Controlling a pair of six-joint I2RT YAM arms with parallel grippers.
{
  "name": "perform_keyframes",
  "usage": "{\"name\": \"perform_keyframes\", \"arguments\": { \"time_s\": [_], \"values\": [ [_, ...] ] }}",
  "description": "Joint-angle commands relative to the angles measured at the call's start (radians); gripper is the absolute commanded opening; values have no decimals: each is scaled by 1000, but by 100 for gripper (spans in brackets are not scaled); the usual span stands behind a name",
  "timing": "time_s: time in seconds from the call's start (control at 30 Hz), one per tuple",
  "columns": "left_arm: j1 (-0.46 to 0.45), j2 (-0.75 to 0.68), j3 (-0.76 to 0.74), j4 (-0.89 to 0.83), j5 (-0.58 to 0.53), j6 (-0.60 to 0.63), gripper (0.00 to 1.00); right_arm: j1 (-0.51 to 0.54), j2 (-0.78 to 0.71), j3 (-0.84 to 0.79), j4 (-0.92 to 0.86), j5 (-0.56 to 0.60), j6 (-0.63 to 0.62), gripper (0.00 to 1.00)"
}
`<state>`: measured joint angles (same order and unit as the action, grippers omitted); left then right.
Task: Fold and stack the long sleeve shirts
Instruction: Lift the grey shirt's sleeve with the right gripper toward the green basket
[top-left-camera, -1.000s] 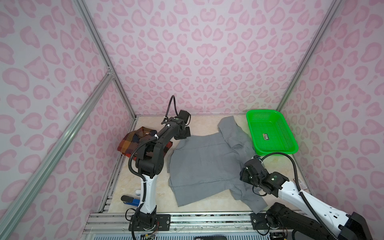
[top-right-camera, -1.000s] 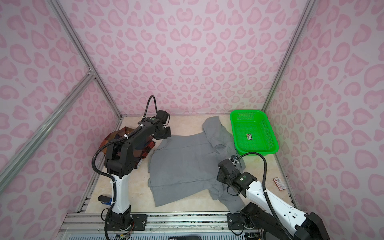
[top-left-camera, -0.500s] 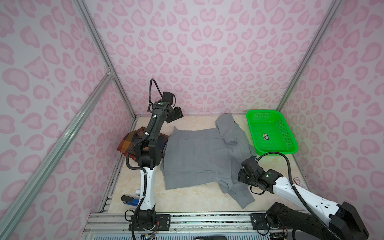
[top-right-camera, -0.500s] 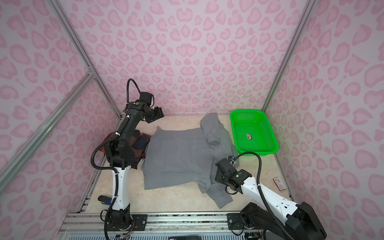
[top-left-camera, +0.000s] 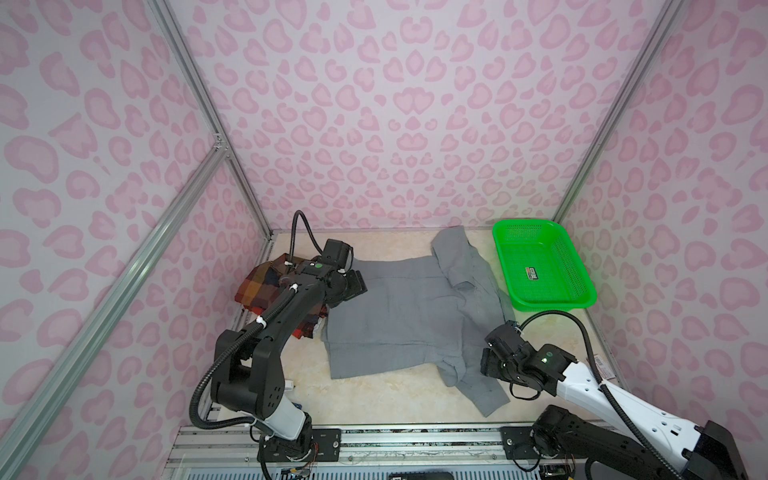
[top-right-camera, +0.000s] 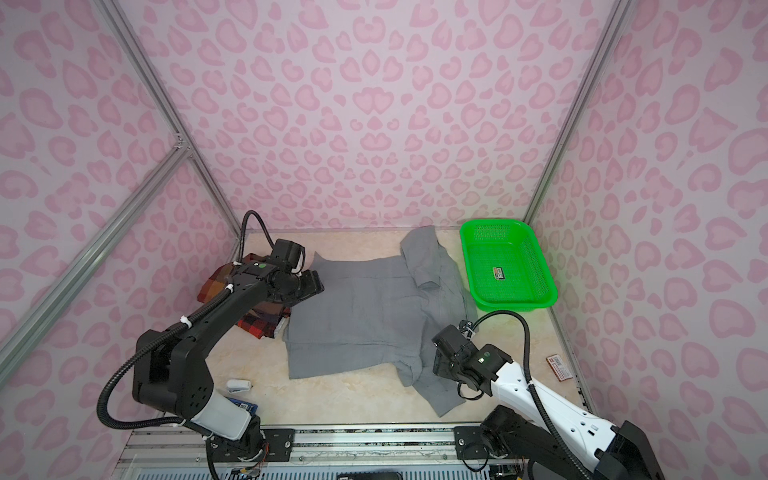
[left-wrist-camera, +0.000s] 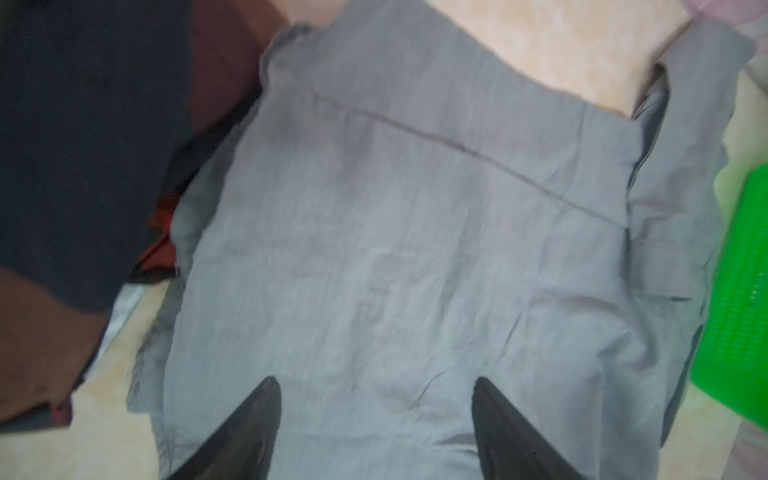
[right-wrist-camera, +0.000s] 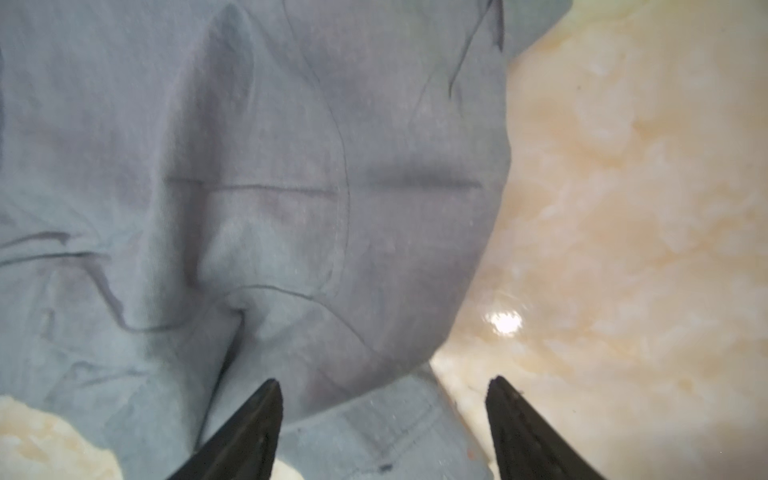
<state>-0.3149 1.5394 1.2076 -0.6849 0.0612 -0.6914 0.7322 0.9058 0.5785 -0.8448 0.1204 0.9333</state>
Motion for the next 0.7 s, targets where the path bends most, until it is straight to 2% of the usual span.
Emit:
{"name": "perform_keyframes", "arguments": {
  "time_s": [0.0,0.2,0.33,0.57,0.63,0.67],
  "values": [
    [-45,-87,-105,34,-99,-95,75,93,-35,15,-192,47,104,78],
    [-67,-232,-336,85,-88,-187,75,321,5,-23,-221,42,253,79],
    [-76,-318,-418,95,-114,-186,75,384,93,-37,-162,55,274,78],
    [-78,-319,-544,136,-99,-181,76,385,203,-91,17,0,234,58],
    [-78,-326,-574,151,-105,-181,76,384,215,-117,66,-35,232,47],
    [-78,-330,-581,151,-107,-181,76,385,216,-120,68,-37,237,36]
  ]
}}
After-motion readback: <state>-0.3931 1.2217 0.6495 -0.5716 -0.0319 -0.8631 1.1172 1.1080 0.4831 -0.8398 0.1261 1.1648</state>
